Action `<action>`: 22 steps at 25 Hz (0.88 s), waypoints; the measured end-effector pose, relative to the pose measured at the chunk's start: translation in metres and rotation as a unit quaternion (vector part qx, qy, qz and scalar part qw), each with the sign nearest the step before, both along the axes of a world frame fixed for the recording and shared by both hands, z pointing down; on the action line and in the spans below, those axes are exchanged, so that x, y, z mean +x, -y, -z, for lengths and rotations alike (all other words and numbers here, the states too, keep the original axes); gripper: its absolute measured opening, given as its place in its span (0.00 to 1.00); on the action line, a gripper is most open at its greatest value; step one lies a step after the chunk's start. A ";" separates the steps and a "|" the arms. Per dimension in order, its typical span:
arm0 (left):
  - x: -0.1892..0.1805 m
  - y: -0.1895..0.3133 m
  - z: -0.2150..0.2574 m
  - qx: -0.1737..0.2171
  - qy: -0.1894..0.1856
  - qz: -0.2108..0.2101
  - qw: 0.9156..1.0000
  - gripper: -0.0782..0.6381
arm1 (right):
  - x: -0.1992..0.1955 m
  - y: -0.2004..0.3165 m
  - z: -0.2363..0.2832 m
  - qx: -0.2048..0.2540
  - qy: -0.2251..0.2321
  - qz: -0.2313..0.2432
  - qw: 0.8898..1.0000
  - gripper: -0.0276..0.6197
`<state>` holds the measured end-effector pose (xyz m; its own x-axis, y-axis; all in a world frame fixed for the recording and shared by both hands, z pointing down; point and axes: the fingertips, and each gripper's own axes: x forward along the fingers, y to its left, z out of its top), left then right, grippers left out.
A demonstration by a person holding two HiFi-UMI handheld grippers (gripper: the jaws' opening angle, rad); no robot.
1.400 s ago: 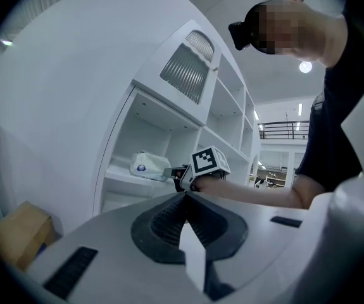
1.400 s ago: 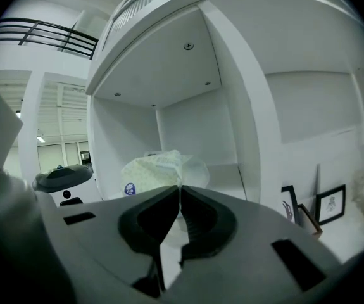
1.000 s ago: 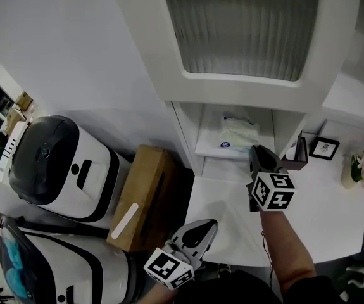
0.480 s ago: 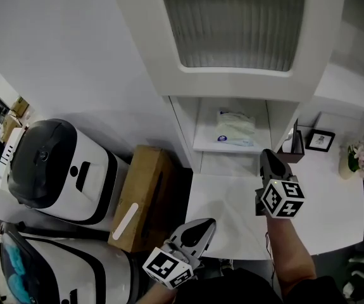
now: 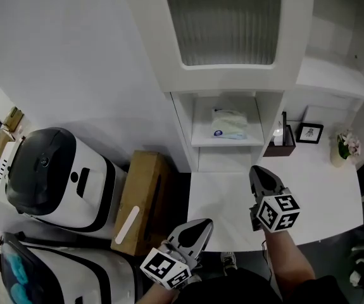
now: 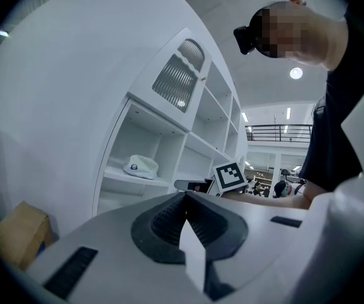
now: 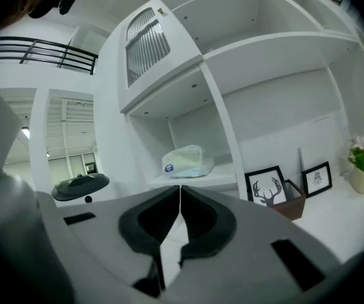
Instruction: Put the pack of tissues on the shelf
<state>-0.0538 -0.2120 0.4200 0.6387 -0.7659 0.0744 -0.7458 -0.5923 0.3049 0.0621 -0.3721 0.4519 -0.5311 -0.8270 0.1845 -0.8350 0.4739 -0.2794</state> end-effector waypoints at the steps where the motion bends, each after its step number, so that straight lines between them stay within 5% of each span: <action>1: -0.002 -0.005 0.001 0.001 0.000 -0.003 1.000 0.12 | -0.004 -0.009 0.000 -0.001 0.000 0.004 1.000 0.05; 22: -0.022 -0.098 0.009 0.006 -0.027 -0.057 0.998 0.12 | -0.051 -0.172 -0.001 -0.023 0.010 0.037 0.999 0.05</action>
